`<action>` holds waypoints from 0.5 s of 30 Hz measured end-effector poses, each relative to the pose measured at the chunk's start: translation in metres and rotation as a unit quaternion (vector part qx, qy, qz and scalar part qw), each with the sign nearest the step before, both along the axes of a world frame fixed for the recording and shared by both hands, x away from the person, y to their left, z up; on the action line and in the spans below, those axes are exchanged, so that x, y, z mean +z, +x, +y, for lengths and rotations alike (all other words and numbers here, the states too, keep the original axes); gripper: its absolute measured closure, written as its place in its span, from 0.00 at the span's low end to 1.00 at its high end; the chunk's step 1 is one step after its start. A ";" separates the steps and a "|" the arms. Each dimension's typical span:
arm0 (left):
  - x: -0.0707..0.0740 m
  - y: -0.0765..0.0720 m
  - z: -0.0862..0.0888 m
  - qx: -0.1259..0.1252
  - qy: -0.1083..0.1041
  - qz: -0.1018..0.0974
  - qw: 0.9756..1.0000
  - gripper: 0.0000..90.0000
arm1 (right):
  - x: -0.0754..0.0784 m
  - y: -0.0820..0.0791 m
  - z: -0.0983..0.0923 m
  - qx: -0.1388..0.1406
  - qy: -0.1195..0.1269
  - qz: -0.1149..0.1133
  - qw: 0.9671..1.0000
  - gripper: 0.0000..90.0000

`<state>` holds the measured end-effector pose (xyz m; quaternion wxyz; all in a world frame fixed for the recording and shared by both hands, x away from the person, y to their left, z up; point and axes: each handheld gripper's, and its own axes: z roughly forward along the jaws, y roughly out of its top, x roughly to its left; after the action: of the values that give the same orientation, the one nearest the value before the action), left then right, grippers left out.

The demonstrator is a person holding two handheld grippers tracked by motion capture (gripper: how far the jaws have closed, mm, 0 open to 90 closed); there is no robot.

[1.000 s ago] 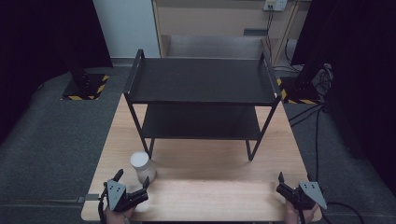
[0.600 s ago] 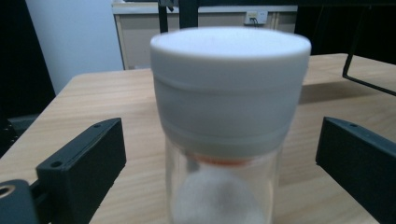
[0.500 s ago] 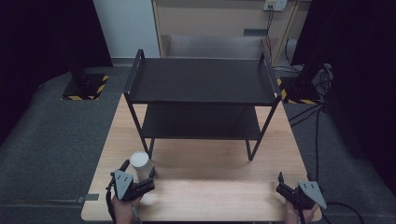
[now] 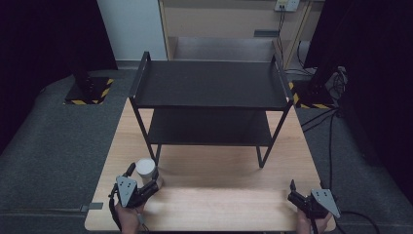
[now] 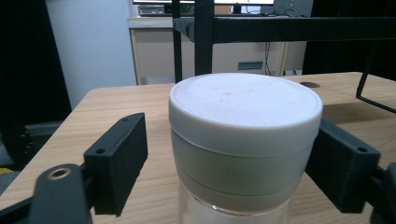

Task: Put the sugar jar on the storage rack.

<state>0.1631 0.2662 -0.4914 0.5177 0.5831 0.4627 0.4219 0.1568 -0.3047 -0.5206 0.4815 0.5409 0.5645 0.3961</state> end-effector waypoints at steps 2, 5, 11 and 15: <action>0.000 0.000 0.000 -0.002 0.000 0.002 1.000 0.23 | 0.000 0.000 0.000 0.000 0.000 0.000 1.000 0.01; 0.001 0.001 0.000 -0.008 0.002 0.003 1.000 0.30 | 0.000 0.000 0.000 0.000 0.001 0.001 1.000 0.01; 0.003 -0.001 -0.005 -0.002 0.009 0.002 1.000 0.36 | 0.000 0.000 0.000 0.000 0.001 0.001 1.000 0.01; 0.004 -0.001 -0.006 0.000 0.008 0.005 1.000 0.37 | 0.000 0.000 0.000 0.000 0.001 0.001 1.000 0.01</action>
<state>0.1623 0.2604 -0.4875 0.5106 0.5893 0.4617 0.4230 0.1568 -0.3049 -0.5202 0.4802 0.5416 0.5650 0.3960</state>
